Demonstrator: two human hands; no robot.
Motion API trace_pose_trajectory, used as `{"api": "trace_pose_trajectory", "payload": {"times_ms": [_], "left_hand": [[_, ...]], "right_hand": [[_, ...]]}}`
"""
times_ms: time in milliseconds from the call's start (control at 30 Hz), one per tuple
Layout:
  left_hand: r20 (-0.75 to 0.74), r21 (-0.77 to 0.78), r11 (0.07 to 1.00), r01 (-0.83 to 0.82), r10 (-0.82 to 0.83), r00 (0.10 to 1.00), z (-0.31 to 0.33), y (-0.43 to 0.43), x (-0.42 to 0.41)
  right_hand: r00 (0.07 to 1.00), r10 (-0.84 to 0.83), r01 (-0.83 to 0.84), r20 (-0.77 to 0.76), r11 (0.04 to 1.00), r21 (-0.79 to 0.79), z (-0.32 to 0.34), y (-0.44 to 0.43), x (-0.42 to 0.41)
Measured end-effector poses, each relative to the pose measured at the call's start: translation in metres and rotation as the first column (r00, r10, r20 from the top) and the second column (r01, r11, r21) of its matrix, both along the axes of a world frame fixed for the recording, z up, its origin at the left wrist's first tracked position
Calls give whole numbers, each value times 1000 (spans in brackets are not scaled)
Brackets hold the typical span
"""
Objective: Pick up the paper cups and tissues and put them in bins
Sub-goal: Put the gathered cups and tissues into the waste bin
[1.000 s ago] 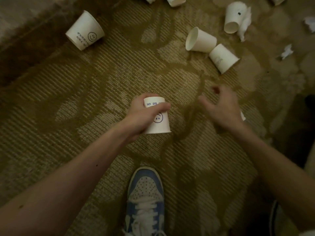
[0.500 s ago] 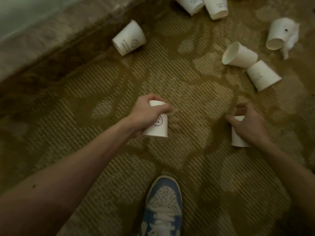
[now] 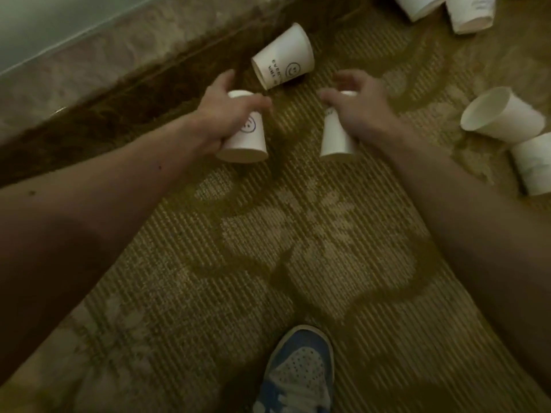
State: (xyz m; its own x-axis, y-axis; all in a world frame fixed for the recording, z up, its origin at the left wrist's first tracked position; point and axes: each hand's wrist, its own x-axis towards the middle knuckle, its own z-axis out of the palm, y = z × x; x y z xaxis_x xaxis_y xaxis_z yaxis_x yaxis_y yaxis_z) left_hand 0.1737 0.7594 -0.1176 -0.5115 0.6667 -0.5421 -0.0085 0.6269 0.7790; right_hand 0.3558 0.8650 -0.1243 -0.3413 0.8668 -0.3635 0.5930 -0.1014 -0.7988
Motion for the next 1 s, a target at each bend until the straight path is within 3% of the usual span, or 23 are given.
{"api": "trace_pose_trajectory", "payload": {"times_ms": [400,633,800,1000], "left_hand": [[-7,19,998,60,-60,998,1,24,-12],[131,6,1000,30,-31,991,11,13,-12],[-45,-55,990,127,-130,991,31,-14,-35],[-238,-112,919,379,-395,887,102,-66,-61]], "right_hand": [[999,43,-43,-29,999,10,1,7,-50],[996,-24,16,-81,994,-108,4,-20,-53],[981,-31,-23,-192,962,-270,19,-46,-38],[915,-68,-112,-397,903,-414,64,-89,-62]]}}
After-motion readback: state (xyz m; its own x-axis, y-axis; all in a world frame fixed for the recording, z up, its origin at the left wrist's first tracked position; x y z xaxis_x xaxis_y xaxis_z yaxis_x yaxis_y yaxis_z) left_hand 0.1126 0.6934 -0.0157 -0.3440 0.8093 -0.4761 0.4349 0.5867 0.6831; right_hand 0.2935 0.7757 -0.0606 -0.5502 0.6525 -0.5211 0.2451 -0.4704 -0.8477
